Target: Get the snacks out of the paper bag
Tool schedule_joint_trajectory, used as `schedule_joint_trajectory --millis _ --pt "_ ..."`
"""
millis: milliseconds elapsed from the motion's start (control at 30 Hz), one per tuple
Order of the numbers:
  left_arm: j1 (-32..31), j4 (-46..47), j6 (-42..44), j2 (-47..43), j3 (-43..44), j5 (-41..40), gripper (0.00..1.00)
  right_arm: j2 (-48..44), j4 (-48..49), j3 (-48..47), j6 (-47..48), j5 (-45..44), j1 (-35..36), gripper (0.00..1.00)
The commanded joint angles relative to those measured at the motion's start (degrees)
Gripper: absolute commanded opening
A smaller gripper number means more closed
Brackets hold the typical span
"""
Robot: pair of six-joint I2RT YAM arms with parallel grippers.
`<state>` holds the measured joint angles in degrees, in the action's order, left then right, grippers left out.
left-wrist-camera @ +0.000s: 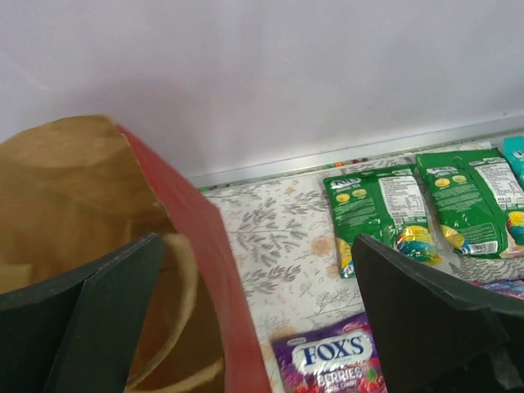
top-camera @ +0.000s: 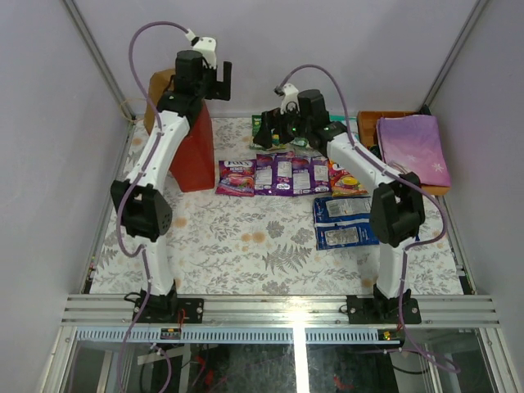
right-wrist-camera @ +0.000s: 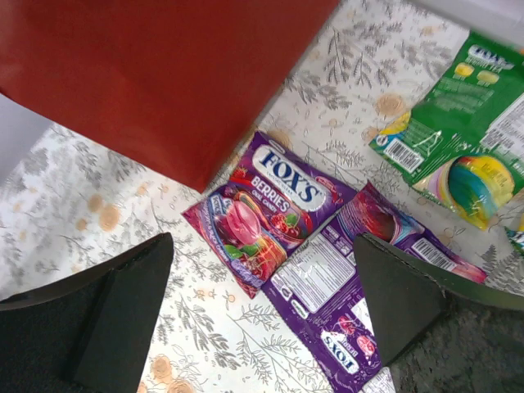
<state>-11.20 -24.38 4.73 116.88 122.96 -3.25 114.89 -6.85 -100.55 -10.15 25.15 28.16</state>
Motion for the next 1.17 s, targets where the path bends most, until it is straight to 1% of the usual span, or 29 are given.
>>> schedule_joint_trajectory --millis 0,100,200,233,300,400,433,500,567,633,667,733,867,1067,1133 --pt "0.4 4.8 2.1 -11.5 -7.1 -5.2 1.00 -8.0 4.9 -0.7 -5.6 4.6 -2.6 1.00" --pt "0.4 3.6 4.4 -17.5 -13.9 -7.0 1.00 -9.9 3.6 -1.1 -6.6 4.3 -3.4 1.00" --pt "0.7 3.3 5.4 -23.5 -22.4 -11.3 1.00 -12.5 2.3 -0.9 -6.6 2.4 -3.7 1.00" --pt "1.1 4.3 5.1 -25.9 -25.6 -11.9 1.00 -13.4 1.8 -0.6 -6.5 1.3 -3.8 1.00" --pt "3.1 8.2 2.8 -31.6 -32.5 -10.6 1.00 -16.2 2.0 1.9 -6.1 -2.1 -3.9 0.99" --pt "8.3 13.3 -4.7 -39.1 -40.1 -5.5 1.00 -21.6 4.5 7.9 -4.6 -8.5 -4.1 0.99" --pt "9.5 15.6 -6.4 -41.5 -43.2 -4.6 1.00 -23.5 6.2 10.5 -4.3 -12.6 -4.2 0.99" --pt "9.7 19.9 -8.8 -46.2 -48.1 -4.9 1.00 -28.2 12.7 17.9 -3.7 -19.4 -4.2 0.99" --pt "9.7 22.8 -10.2 -48.6 -52.0 -3.8 1.00 -33.2 19.6 26.5 -3.3 -26.3 -4.3 0.99" --pt "9.7 23.9 -10.9 -49.3 -53.9 -2.8 1.00 -37.3 24.2 33.5 -3.1 -32.3 -4.5 0.99" --pt "9.7 23.6 -11.1 -49.1 -54.1 -2.4 1.00 -38.8 25.7 35.9 -3.1 -34.1 -4.5 0.99" --pt "9.7 23.0 -11.4 -48.7 -54.1 -2.4 1.00 -40.1 26.9 37.9 -2.9 -35.4 -4.5 0.99" --pt "9.7 23.5 -12.5 -48.9 -54.9 -0.9 1.00 -38.5 24.4 35.9 -2.7 -36.0 -4.5 0.99" --pt "9.7 24.6 -12.9 -49.8 -55.9 -0.4 1.00 -36.0 24.4 34.8 -2.1 -36.0 -4.5 0.99" --pt "9.7 24.4 -12.7 -49.6 -55.4 0.1 1.00 -36.2 25.6 35.8 -1.4 -33.7 -4.6 1.00"
